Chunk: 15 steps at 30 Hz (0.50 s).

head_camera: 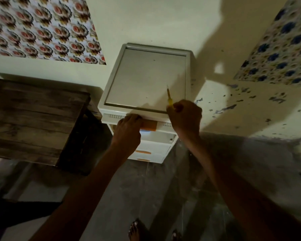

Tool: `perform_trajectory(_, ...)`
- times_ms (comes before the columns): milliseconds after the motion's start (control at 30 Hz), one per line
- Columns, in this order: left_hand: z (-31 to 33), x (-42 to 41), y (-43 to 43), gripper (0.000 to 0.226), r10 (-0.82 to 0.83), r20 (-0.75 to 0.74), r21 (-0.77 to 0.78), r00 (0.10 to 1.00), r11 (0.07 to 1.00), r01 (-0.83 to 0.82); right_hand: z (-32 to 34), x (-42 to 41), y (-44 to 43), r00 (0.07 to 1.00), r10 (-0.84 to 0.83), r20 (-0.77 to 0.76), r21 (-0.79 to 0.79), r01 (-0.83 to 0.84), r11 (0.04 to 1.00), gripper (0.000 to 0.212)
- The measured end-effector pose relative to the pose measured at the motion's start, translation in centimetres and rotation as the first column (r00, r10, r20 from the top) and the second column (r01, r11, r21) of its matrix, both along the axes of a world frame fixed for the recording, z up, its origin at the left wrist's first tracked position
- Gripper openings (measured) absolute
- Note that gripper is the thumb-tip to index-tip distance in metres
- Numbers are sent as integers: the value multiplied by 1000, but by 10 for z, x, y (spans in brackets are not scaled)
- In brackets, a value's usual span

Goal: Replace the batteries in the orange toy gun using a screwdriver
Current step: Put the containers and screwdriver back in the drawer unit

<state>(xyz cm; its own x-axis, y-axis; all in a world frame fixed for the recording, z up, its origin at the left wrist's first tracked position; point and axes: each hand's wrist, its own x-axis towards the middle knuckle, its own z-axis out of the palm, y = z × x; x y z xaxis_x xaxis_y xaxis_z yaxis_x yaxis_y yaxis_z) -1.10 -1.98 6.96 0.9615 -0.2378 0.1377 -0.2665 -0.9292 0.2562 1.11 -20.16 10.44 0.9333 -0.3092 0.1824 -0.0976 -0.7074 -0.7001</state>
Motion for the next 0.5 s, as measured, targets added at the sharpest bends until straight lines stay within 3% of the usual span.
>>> perform_trajectory(133,0,9,9,29,-58,13,31,998,998,58,-15,-111,5,997,69,-20,22,-68,997,16)
perform_trajectory(233,-4,12,10,24,-60,27,15,998,998,60,-66,-138,7,988,84,-127,45,-79,996,17)
perform_trajectory(500,-26,7,11,25,-32,122,-88,992,995,43,-199,-27,37,983,-58,-172,-192,25,981,32)
